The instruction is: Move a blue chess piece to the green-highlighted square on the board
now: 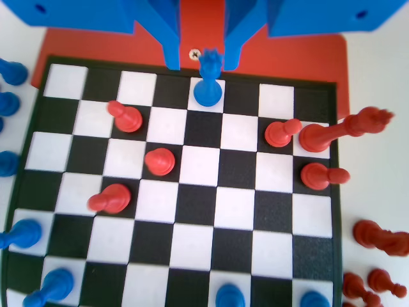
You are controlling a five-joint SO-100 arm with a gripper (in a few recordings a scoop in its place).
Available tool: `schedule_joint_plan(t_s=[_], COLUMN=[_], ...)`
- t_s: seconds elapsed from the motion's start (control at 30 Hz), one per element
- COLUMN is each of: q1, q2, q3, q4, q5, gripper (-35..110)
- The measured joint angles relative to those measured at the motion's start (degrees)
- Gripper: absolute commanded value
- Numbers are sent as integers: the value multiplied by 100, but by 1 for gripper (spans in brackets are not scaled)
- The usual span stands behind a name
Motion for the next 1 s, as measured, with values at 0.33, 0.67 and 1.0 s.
schedule_joint_plan(t_s=[0.33,0.67,1.0], q1=[18,26,149], q2=[-105,-114,-316], q3=[0,0,-35], q4=[-18,-18,-53], q5=[0,0,0], gripper=[11,11,11])
